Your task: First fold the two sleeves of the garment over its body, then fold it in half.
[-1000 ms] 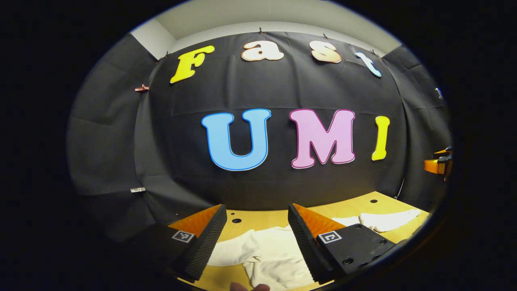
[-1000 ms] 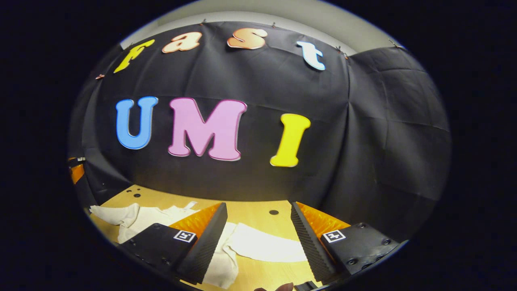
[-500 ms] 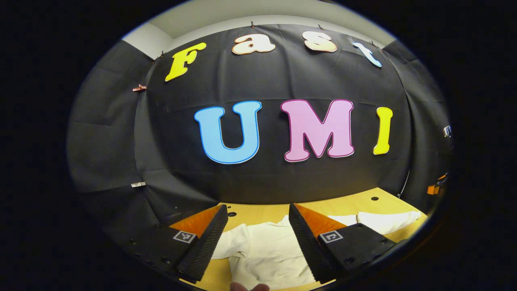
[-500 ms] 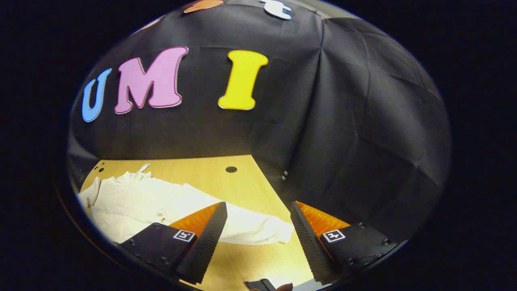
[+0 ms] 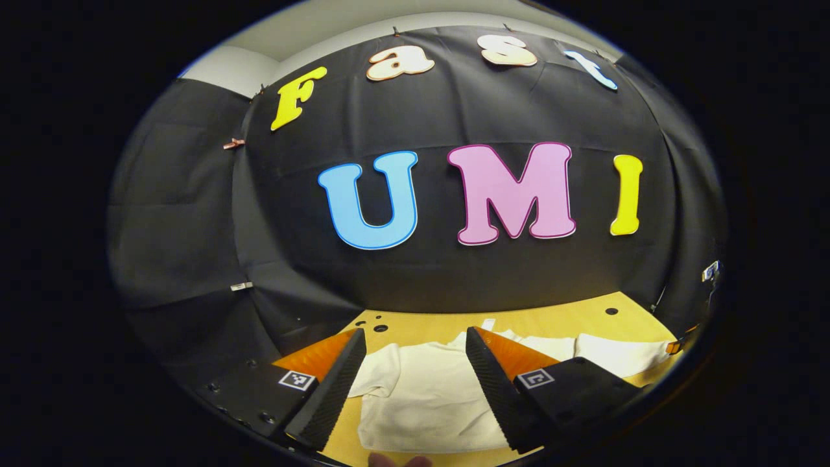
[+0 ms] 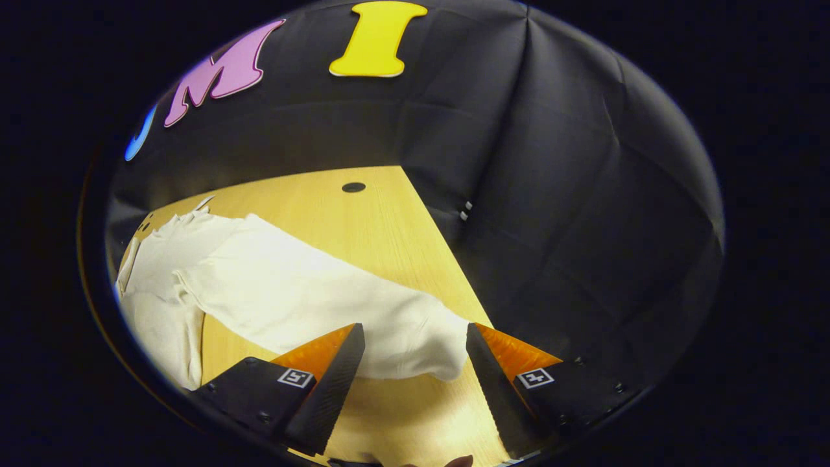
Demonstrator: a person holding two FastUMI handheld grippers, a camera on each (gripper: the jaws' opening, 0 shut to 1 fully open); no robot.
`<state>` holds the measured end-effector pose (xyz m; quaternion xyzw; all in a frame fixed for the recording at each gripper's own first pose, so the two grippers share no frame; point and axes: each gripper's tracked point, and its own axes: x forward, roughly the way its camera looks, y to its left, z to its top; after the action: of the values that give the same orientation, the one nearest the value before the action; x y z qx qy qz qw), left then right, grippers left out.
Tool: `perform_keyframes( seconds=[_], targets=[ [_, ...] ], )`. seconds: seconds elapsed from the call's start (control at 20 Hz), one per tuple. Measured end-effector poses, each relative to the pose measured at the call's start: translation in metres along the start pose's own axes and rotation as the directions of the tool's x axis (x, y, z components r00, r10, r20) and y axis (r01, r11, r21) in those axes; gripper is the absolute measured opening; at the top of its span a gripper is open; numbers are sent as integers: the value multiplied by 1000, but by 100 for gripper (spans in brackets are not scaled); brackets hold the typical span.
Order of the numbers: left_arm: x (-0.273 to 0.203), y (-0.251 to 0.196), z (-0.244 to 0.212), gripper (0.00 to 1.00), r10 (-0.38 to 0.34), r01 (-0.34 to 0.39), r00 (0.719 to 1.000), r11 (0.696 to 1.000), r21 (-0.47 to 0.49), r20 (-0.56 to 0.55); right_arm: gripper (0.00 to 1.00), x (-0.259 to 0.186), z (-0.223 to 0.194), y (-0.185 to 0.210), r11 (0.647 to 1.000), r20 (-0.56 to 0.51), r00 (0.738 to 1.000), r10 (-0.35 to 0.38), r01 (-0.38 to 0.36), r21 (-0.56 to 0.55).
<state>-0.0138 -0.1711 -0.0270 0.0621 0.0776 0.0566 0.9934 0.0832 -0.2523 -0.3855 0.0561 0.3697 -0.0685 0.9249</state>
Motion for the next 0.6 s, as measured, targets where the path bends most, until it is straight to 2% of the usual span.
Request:
perform_keyframes(
  seconds=[0.3,0.35,0.4,0.45,0.5,0.6],
  targets=[
    [-1,-3,7,97,38,-39,999,998,43,6,98,30,-26,-2,999,-89,995,37,-35,21],
    [0,-2,9,97,48,-48,999,997,53,9,98,30,-21,-2,998,-56,997,48,-45,47],
    [2,0,11,97,53,-54,998,997,59,13,92,31,-24,-2,997,-59,997,53,-50,60],
    [2,2,10,97,58,-59,998,996,60,13,93,34,-24,-1,997,-40,998,54,-51,58],
    [2,4,9,97,63,-63,998,996,56,14,87,34,-25,0,997,-39,997,61,-59,52],
    [2,8,7,97,63,-64,998,997,45,12,39,33,-22,-3,998,-41,998,49,-46,50]
  ],
)
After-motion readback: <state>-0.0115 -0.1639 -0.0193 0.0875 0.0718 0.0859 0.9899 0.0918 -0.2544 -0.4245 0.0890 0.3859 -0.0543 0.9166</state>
